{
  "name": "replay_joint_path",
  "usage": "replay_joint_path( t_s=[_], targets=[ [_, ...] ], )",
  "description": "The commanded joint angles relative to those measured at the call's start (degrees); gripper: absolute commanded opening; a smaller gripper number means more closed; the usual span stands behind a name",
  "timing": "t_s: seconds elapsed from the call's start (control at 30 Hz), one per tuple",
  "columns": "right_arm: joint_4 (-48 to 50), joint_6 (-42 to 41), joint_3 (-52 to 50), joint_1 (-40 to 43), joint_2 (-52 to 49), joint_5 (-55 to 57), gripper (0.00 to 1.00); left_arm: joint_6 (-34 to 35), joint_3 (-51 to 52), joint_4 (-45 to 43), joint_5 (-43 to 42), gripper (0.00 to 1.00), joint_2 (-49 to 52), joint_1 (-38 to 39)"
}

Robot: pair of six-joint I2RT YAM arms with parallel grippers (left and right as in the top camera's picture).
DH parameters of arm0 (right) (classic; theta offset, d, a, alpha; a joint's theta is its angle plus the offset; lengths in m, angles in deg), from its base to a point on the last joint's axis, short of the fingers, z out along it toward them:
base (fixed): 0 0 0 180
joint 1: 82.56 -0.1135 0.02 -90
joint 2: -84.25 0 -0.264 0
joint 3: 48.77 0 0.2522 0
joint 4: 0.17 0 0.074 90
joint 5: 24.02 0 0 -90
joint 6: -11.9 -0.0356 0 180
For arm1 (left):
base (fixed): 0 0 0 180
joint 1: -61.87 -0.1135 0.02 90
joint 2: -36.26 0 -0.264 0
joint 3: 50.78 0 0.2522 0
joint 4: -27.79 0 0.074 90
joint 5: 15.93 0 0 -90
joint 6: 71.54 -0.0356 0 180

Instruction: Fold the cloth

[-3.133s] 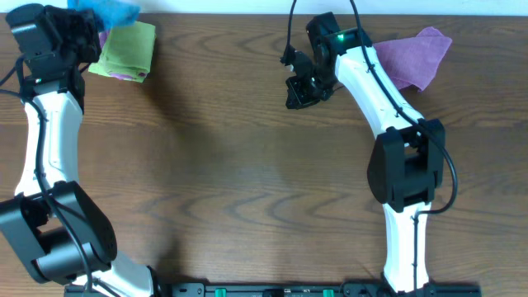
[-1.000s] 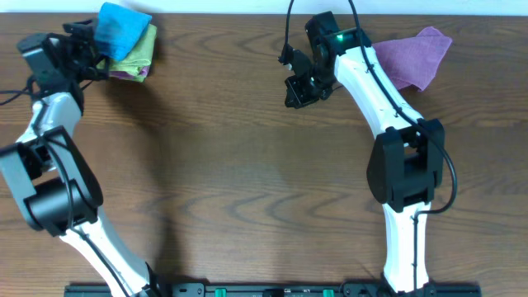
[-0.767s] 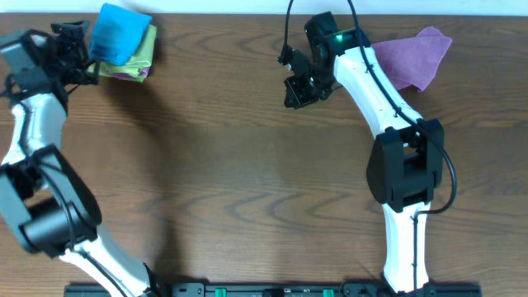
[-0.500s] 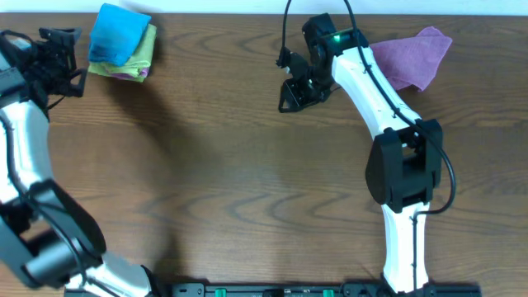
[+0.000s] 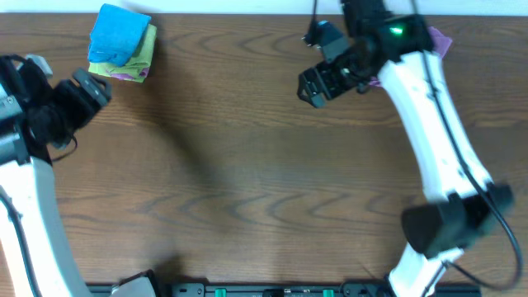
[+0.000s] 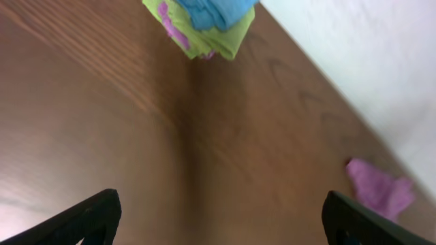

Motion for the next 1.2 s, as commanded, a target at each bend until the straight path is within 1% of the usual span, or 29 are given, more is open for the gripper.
replay_joint_path(
  t_s=[0.0,0.03,0.17,0.23,0.4,0.5,0.57,0.63,0.7,0.8,0.87,1.03,1.17],
  targets=[
    [-1.6,0.5,1.0,0.7,5.7,4.4,0.98,-6.4,-0.5,2.3,5.8,0.95,-4.4,1.9],
    [-2.1,0.5,0.9,0.7,7.4,5.1,0.99,-6.4,-0.5,2.6,5.8,0.95,-6.0,2.5],
    [-3.7,0.6,-1.0,0.7,14.6,5.6,0.99,-7.8,-0.5,3.2,6.5,0.95,-11.7,6.3],
    [-3.5,0.9,-4.7,0.7,19.9,6.6,0.99,-9.6,-0.5,4.2,8.8,0.95,-14.5,10.2],
    [1.4,0.9,-19.3,0.7,35.6,8.5,0.99,-11.2,0.1,7.7,20.3,0.95,-19.8,23.2],
    [4.0,0.9,-29.2,0.7,48.0,10.8,0.99,-11.6,0.3,12.1,23.4,0.95,-22.0,29.7],
    [4.8,0.9,-34.7,0.7,55.9,11.6,0.99,-11.6,0.3,15.3,23.3,0.95,-23.0,32.0],
    [4.4,0.9,-39.5,0.7,62.5,12.6,0.99,-11.6,0.5,17.8,23.2,0.95,-23.9,32.7],
    [3.8,0.7,-43.8,0.7,67.4,12.7,0.99,-11.6,2.0,18.5,22.8,0.95,-25.1,32.8],
    [3.7,-0.8,-47.6,0.7,71.1,12.8,0.99,-11.5,6.5,16.8,21.2,0.95,-27.4,32.8],
    [3.6,-0.8,-47.8,0.7,71.2,12.7,0.99,-10.2,8.0,16.0,20.9,0.95,-28.2,32.8],
    [1.6,-0.8,-47.8,0.7,71.2,12.3,0.99,-6.0,8.2,16.1,20.7,0.95,-28.3,32.8],
    [1.2,-0.8,-47.9,0.7,71.2,12.3,0.99,-5.0,8.2,14.9,18.6,0.95,-28.3,32.8]
  ],
)
